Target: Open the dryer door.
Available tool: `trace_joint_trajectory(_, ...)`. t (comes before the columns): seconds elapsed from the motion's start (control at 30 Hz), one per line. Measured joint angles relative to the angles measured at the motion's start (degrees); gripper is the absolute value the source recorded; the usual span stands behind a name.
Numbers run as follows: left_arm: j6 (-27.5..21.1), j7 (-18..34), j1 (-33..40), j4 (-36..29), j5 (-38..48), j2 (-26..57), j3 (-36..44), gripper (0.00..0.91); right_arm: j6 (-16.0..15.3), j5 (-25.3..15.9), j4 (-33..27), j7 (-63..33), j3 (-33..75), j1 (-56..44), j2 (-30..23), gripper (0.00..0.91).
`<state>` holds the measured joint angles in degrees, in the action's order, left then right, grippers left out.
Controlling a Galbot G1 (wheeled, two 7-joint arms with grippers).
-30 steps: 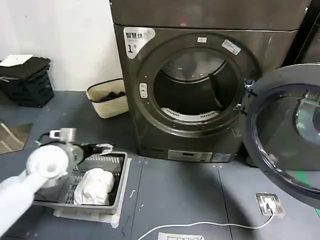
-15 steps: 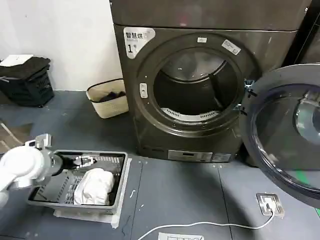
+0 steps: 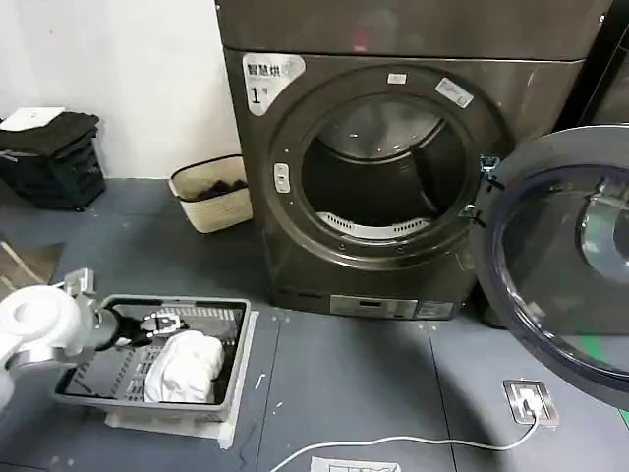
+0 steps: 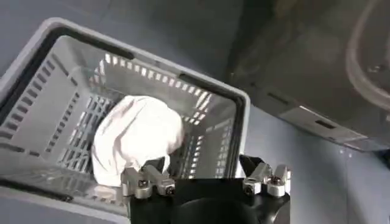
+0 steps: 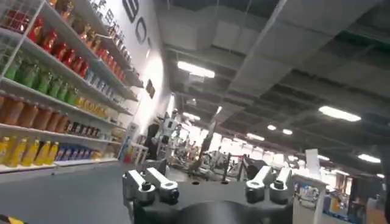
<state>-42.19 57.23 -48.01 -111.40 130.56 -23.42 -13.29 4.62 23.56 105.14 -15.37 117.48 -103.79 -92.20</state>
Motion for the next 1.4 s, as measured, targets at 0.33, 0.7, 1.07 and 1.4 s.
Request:
trace_joint_trajectory(0.33,0.0,0.81,-1.08,2.04,0.74,-0.06,-1.68,0.907,0.26,-0.2,-0.13,0.02,-0.01,0.12,0.0,0.907)
trace_joint_trajectory(0.7,0.0,1.12,-1.2,3.41,1.27,-0.06,-2.35,0.907,0.27,-0.52,-0.44,0.91,0.24,0.18,0.0,0.907)
trace_joint_trajectory(1.07,-0.01,1.16,-1.23,3.95,1.45,-0.06,-2.44,0.907,0.33,-0.54,-1.02,0.87,0.24,0.18,0.0,0.907)
trace_joint_trajectory(1.4,0.0,1.17,-1.31,4.23,1.45,-0.05,-2.44,0.907,0.59,-0.64,-1.25,0.99,0.18,0.22,0.0,0.907)
